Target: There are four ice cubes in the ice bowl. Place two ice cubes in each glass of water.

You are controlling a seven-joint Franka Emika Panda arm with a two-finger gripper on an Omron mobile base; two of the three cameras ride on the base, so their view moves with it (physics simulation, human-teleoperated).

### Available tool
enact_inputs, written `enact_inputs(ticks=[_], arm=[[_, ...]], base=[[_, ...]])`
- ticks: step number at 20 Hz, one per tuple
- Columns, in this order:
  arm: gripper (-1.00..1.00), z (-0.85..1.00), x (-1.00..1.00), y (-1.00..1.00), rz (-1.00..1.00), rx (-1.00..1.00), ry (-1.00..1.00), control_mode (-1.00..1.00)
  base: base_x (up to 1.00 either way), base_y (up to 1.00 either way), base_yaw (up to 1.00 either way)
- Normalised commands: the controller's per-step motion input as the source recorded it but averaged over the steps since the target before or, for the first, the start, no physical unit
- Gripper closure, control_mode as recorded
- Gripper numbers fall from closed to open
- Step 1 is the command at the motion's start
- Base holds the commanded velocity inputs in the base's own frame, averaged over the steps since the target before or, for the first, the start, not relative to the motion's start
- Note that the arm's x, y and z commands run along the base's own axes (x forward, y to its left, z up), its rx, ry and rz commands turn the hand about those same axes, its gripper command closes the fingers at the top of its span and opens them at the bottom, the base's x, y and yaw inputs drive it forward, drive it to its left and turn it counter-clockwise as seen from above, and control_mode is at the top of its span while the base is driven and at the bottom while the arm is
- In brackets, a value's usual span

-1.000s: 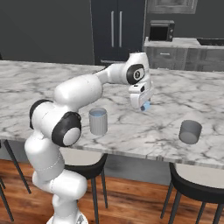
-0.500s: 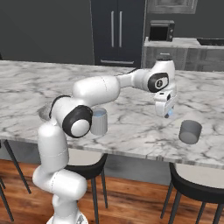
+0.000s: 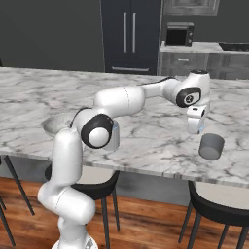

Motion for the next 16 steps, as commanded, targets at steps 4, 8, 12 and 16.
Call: enact_inputs(ticks=[4, 8, 12, 16], arm=[[1.00, -0.31, 0.20, -0.19, 0.10, 0.00, 0.00, -1.00], [1.00, -0.44, 0.25, -0.18, 0.12, 0.00, 0.00, -1.00], [1.00, -0.43, 0.21, -0.12, 0.13, 0.00, -0.01, -1.00], [1.00, -0.34, 0.12, -0.21, 0.12, 0.00, -0.06, -1.00]], base=[[0.00, 0.00, 0.00], [0.00, 0.00, 0.00], [0.00, 0.00, 0.00], [0.00, 0.00, 0.00]])
